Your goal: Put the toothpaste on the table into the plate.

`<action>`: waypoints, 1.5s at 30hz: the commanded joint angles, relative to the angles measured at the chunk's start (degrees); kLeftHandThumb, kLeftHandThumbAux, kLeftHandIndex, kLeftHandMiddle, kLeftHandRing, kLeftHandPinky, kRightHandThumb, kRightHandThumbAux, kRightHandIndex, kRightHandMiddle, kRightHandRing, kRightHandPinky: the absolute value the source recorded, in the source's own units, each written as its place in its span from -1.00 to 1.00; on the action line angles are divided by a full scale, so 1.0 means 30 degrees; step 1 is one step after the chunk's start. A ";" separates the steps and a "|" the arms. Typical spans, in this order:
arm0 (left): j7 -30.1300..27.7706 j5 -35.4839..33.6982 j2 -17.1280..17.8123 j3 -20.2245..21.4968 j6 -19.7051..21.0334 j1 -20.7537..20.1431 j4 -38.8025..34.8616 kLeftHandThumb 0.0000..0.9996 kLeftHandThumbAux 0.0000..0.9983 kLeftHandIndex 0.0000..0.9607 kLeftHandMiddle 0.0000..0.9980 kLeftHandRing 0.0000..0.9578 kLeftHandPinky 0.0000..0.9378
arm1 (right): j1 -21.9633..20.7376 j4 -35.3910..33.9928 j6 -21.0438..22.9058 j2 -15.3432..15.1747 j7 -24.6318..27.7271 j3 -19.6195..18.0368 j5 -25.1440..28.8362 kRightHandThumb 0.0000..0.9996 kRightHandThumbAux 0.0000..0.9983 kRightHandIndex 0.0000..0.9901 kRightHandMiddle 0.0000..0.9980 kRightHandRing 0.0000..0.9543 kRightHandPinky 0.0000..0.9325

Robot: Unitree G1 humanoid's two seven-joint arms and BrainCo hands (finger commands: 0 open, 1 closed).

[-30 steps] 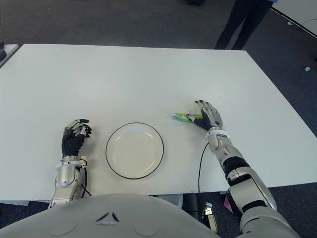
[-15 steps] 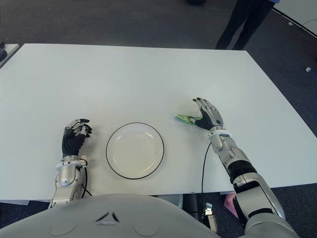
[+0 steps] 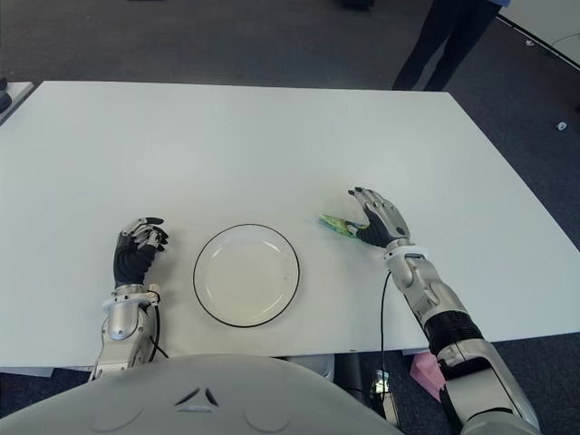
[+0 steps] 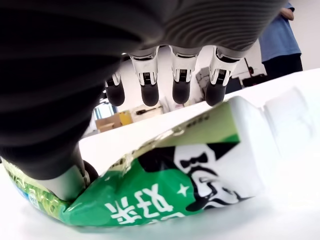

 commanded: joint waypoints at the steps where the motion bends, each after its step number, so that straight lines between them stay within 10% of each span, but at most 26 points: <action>1: 0.0166 0.0239 0.0020 -0.0044 0.0444 0.0016 0.0665 0.41 0.44 -0.10 0.25 0.30 0.33 | 0.0247 -0.0340 0.0551 -0.0126 0.0732 -0.0157 -0.0466 -0.13 0.37 -0.99 -0.96 -1.00 -1.00; 45: 0.0011 0.0050 -0.0062 -0.0028 0.0554 0.0064 0.0573 0.41 0.44 -0.10 0.25 0.29 0.33 | -0.0856 0.0960 -0.2969 -0.2347 0.4283 -0.1626 0.0303 -0.19 0.34 -0.99 -0.88 -0.95 -1.00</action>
